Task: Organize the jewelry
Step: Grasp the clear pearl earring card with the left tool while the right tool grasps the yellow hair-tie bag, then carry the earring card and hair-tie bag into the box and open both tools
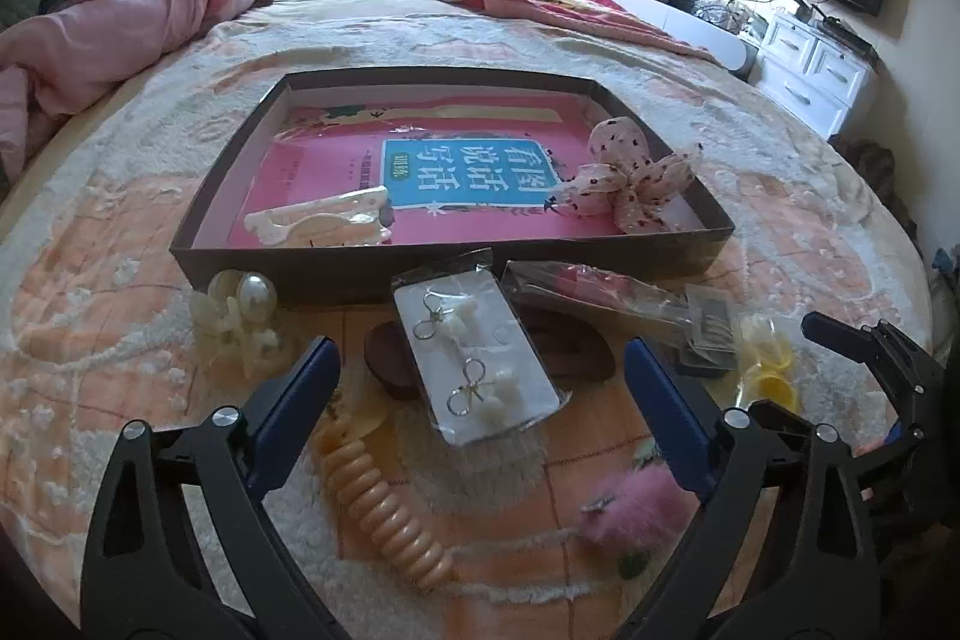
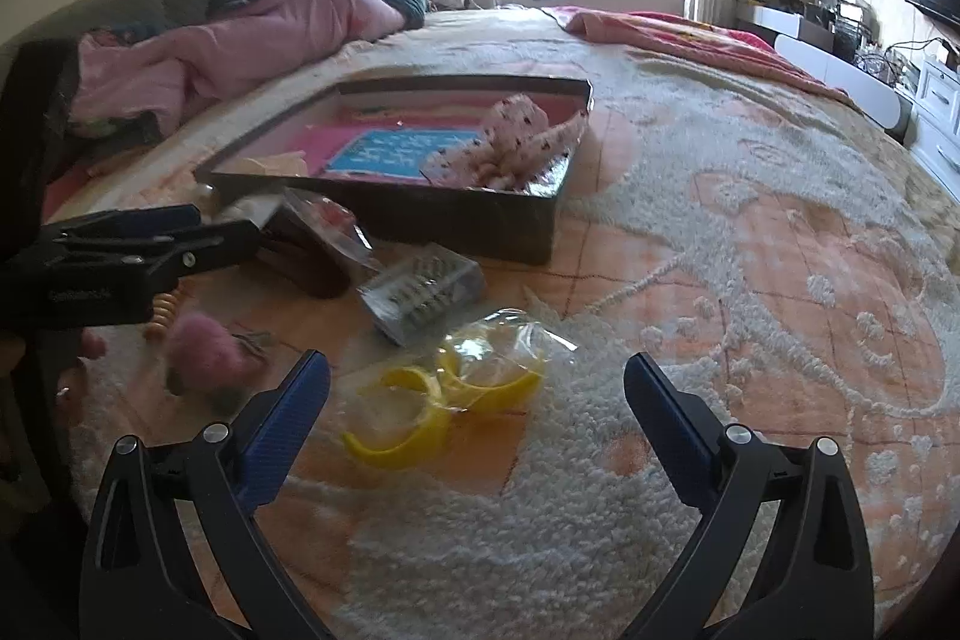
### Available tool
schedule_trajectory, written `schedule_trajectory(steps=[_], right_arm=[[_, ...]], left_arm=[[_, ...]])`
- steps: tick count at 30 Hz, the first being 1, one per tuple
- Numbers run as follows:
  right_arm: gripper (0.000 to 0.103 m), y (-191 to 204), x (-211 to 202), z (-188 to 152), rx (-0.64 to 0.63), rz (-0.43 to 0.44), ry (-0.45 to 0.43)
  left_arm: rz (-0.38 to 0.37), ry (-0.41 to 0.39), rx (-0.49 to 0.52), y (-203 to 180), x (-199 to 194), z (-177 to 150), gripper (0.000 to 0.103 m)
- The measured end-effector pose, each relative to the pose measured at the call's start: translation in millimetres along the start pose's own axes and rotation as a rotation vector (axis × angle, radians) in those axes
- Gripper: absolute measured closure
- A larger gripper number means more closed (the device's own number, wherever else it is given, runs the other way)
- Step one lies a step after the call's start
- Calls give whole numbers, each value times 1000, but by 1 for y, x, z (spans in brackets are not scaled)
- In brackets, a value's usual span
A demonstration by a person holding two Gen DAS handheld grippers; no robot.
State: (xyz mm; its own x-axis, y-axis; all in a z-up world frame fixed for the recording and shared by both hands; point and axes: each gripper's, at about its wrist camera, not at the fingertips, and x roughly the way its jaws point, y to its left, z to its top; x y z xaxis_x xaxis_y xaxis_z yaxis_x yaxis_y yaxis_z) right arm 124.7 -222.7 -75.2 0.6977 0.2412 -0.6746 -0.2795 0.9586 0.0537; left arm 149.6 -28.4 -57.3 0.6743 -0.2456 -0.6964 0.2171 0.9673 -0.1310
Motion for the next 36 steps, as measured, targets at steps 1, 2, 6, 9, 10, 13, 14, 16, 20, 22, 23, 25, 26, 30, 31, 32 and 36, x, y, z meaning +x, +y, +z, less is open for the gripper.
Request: schedule_trajectory(steps=[1, 2, 6, 9, 10, 13, 14, 16, 20, 22, 23, 25, 26, 30, 31, 32, 36], right_arm=[[7, -2, 3, 0, 9, 4, 9], [7, -3, 5, 0, 18, 9, 15], [20, -2, 9, 0, 23, 22, 27], [35, 2, 11, -2, 14, 45, 43], [38, 3, 10, -2, 13, 49, 42], [55, 5, 5, -4, 6, 52, 37], [61, 4, 4, -4, 14, 58, 35], [66, -1, 0, -4, 44, 73, 37], [75, -7, -6, -4, 85, 88, 32], [76, -8, -9, -4, 91, 82, 26], [76, -8, -12, -3, 95, 77, 21], [77, -10, -15, -4, 101, 75, 15], [77, -11, -17, -4, 105, 71, 11], [77, -15, -26, -1, 121, 73, -13], [78, -16, -29, 0, 122, 74, -22], [78, -16, -31, 2, 120, 75, -30], [78, -14, -36, 10, 117, 89, -51]], left_arm=[[4, 7, -4, 1, 3, 1, 21], [11, 13, -8, 2, 6, 2, 25], [29, 38, -18, 5, 13, 2, 37], [38, 40, -23, 7, 12, 1, 46], [39, 41, -25, 8, 12, 2, 51], [45, 37, -47, 14, 9, 2, 66], [39, 42, -53, 17, 9, 1, 67], [42, 41, -45, 17, 7, 1, 69], [31, 31, -51, 17, 1, 0, 70], [28, 24, -54, 17, -1, 1, 70], [25, 18, -55, 17, -3, 1, 70], [16, 5, -55, 17, -9, 3, 70], [15, -4, -56, 17, -11, 4, 70], [8, -29, -60, 19, -20, 9, 70], [8, -33, -61, 19, -21, 10, 70], [7, -39, -64, 20, -23, 11, 70], [9, -55, -72, 23, -27, 15, 70]])
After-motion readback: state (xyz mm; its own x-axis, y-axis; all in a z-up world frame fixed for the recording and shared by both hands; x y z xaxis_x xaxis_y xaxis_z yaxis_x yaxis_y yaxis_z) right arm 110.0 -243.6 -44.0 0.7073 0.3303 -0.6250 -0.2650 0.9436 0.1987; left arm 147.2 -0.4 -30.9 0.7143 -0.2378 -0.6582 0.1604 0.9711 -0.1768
